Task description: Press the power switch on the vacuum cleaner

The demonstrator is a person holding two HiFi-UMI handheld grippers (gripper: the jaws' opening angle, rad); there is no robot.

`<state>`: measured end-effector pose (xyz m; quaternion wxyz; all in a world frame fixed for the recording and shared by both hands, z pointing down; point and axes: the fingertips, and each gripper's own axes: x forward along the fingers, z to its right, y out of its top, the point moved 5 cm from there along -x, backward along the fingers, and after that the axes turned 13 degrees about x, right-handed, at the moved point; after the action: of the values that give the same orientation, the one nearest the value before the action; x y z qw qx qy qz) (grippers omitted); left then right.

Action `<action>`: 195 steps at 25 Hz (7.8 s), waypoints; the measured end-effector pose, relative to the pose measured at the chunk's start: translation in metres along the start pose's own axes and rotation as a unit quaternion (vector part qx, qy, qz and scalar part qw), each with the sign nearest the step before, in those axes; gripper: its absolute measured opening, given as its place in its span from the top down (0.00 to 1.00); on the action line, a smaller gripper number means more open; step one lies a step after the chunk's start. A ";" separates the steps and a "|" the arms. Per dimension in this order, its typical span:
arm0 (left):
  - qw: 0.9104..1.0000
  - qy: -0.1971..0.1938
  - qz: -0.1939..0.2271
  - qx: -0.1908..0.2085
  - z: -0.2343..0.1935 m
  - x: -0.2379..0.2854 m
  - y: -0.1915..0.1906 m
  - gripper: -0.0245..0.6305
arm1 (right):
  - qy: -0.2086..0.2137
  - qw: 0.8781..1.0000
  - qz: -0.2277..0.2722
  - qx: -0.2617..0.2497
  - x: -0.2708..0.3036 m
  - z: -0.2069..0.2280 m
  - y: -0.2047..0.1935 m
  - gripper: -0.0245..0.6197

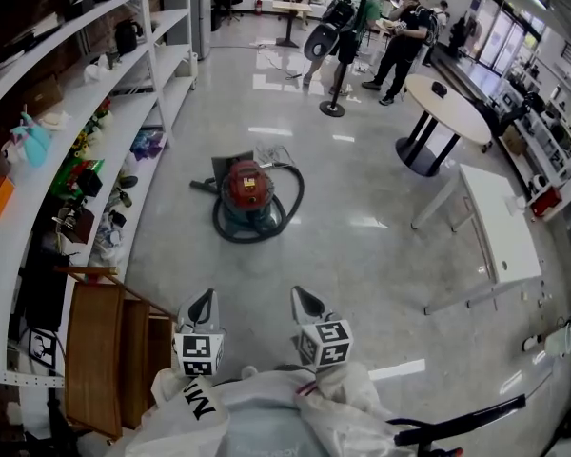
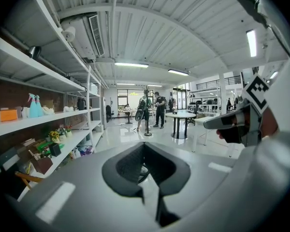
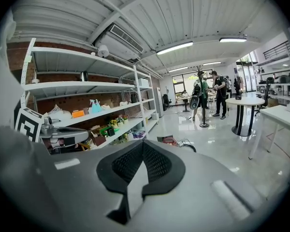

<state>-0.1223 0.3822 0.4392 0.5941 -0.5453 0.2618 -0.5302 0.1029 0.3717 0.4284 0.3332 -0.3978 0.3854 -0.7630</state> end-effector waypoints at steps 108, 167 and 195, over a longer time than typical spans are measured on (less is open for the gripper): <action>0.999 0.008 -0.043 -0.004 -0.161 0.421 0.086 0.96 | 0.032 0.999 -0.033 0.025 0.382 0.149 0.214 0.96; 0.992 -0.066 -0.100 -0.029 -0.220 0.513 0.027 0.96 | -0.020 0.993 -0.106 0.052 0.506 0.151 0.201 0.96; 0.984 -0.061 -0.154 -0.063 -0.173 0.581 -0.079 0.96 | -0.040 0.980 -0.184 0.063 0.571 0.226 0.104 0.96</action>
<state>-0.1288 -0.2011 0.6214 0.4849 -0.6466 0.1714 -0.5634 0.0552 -0.2167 0.6269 0.2268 -0.4705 0.2431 -0.8173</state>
